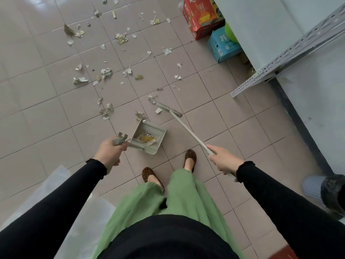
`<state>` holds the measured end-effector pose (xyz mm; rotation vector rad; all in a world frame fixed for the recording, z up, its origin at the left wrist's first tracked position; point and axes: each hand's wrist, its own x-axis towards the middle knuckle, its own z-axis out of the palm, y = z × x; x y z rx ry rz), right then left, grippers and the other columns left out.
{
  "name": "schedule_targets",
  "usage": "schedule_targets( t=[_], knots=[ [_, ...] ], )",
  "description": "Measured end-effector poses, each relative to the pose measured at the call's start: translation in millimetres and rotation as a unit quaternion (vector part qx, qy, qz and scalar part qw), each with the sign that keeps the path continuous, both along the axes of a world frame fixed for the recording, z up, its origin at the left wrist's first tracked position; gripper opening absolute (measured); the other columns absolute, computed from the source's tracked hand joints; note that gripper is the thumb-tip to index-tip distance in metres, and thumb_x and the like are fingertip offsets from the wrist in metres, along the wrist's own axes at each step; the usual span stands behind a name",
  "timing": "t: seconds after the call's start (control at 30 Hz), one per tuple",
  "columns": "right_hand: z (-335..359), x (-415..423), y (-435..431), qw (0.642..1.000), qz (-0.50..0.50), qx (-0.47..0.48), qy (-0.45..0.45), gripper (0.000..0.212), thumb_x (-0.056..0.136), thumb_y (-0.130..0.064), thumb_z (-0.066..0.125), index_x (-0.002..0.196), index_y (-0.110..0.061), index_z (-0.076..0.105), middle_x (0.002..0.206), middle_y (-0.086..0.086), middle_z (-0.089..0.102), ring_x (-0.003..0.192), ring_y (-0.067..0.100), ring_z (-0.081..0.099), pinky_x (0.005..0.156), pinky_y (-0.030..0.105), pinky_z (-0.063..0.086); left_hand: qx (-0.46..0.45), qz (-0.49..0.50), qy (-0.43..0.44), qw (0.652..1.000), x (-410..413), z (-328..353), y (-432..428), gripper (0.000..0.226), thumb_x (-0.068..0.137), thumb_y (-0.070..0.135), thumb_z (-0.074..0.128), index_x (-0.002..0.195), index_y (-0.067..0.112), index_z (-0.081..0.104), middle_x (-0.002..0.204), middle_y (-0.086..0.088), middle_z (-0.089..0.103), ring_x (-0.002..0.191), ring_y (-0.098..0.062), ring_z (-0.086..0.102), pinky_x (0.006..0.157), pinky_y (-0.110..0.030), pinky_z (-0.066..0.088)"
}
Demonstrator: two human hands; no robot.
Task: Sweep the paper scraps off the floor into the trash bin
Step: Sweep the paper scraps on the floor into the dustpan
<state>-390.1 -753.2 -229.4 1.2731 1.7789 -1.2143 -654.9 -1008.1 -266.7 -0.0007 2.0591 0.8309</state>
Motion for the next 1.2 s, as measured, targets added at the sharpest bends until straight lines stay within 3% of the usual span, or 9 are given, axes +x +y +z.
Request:
schedule_targets(
  t=[0.2, 0.33, 0.43, 0.6, 0.73, 0.87, 0.97, 1.03, 1.2],
  knots=[
    [-54.7, -72.4, -4.4, 0.999, 0.036, 0.012, -0.016, 0.038, 0.097, -0.003, 0.035, 0.131, -0.003, 0.051, 0.087, 0.009, 0.052, 0.064, 0.020, 0.046, 0.056, 0.031, 0.039, -0.021, 0.007, 0.012, 1.000, -29.3, 8.3, -22.1, 0.019, 0.096, 0.016, 0.060, 0.105, 0.001, 0.068, 0.101, -0.018, 0.066, 0.048, -0.020, 0.039, 0.046, -0.023, 0.035],
    [-71.9, -102.8, -39.3, 0.997, 0.078, 0.003, -0.025, 0.024, 0.096, 0.001, 0.035, 0.113, -0.005, 0.051, 0.101, 0.015, 0.051, 0.084, 0.030, 0.051, 0.062, 0.031, 0.041, -0.028, 0.014, 0.022, 0.999, -49.6, 11.0, -22.2, 0.019, 0.097, 0.013, 0.058, 0.108, 0.003, 0.068, 0.102, -0.018, 0.066, 0.049, -0.021, 0.038, 0.050, -0.024, 0.035],
    [-73.5, -110.5, -66.1, 0.994, 0.101, -0.027, -0.019, 0.034, 0.097, -0.003, 0.035, 0.127, -0.002, 0.050, 0.101, 0.012, 0.048, 0.082, 0.027, 0.048, 0.061, 0.027, 0.040, -0.027, 0.022, 0.021, 0.999, -63.2, 10.7, -17.8, 0.020, 0.098, 0.015, 0.057, 0.111, 0.002, 0.065, 0.104, -0.017, 0.066, 0.050, -0.021, 0.039, 0.049, -0.025, 0.036],
    [-28.8, -94.2, -45.4, 0.990, 0.102, -0.098, -0.025, 0.045, 0.097, -0.002, 0.035, 0.139, -0.011, 0.050, 0.077, 0.006, 0.046, 0.050, 0.017, 0.041, 0.038, 0.022, 0.034, -0.030, 0.022, 0.019, 0.999, -76.7, 6.0, -16.0, 0.020, 0.097, 0.016, 0.058, 0.107, 0.000, 0.064, 0.103, -0.018, 0.066, 0.048, -0.021, 0.039, 0.049, -0.025, 0.037],
    [7.2, -66.9, -37.1, 0.991, 0.108, -0.078, -0.033, 0.052, 0.093, -0.013, 0.040, 0.140, -0.034, 0.050, 0.083, 0.009, 0.056, 0.057, 0.020, 0.045, 0.046, 0.027, 0.035, -0.026, 0.021, 0.011, 0.999, -76.7, 7.5, -22.1, 0.020, 0.097, 0.016, 0.058, 0.109, 0.000, 0.065, 0.105, -0.019, 0.065, 0.049, -0.021, 0.038, 0.050, -0.026, 0.036],
    [-6.9, -97.3, -57.8, 0.986, 0.165, -0.012, -0.020, 0.046, 0.098, -0.009, 0.035, 0.142, -0.014, 0.046, 0.111, 0.016, 0.063, 0.063, 0.021, 0.052, 0.047, 0.030, 0.043, -0.030, 0.021, 0.013, 0.999, -72.3, 9.7, -26.0, 0.025, 0.098, 0.016, 0.057, 0.112, -0.003, 0.064, 0.102, -0.017, 0.063, 0.049, -0.020, 0.039, 0.046, -0.025, 0.036],
    [-24.0, -116.9, -71.7, 0.980, 0.194, 0.004, -0.040, 0.051, 0.098, -0.011, 0.034, 0.148, -0.019, 0.041, 0.107, 0.011, 0.060, 0.073, 0.027, 0.057, 0.055, 0.033, 0.050, -0.033, 0.032, 0.009, 0.999, -70.0, 8.1, -31.1, 0.027, 0.098, 0.017, 0.058, 0.112, -0.006, 0.064, 0.096, -0.015, 0.061, 0.049, -0.020, 0.039, 0.038, -0.022, 0.036],
    [-23.8, -115.2, -72.7, 0.978, 0.203, -0.019, -0.054, 0.050, 0.098, -0.010, 0.035, 0.146, -0.017, 0.043, 0.101, 0.011, 0.059, 0.066, 0.025, 0.056, 0.049, 0.033, 0.050, -0.032, 0.044, 0.004, 0.999, -69.8, 5.1, -37.3, 0.027, 0.098, 0.018, 0.059, 0.112, -0.005, 0.064, 0.097, -0.015, 0.061, 0.049, -0.019, 0.038, 0.042, -0.024, 0.037],
    [16.6, -79.1, -68.1, 0.989, 0.119, -0.072, -0.040, 0.048, 0.098, -0.011, 0.039, 0.144, -0.024, 0.047, 0.082, 0.004, 0.048, 0.052, 0.013, 0.041, 0.037, 0.023, 0.036, -0.017, 0.057, -0.007, 0.998, -69.0, 3.4, -62.8, 0.017, 0.097, 0.017, 0.059, 0.104, 0.003, 0.066, 0.099, -0.016, 0.060, 0.051, -0.021, 0.039, 0.050, -0.026, 0.036]
  ],
)
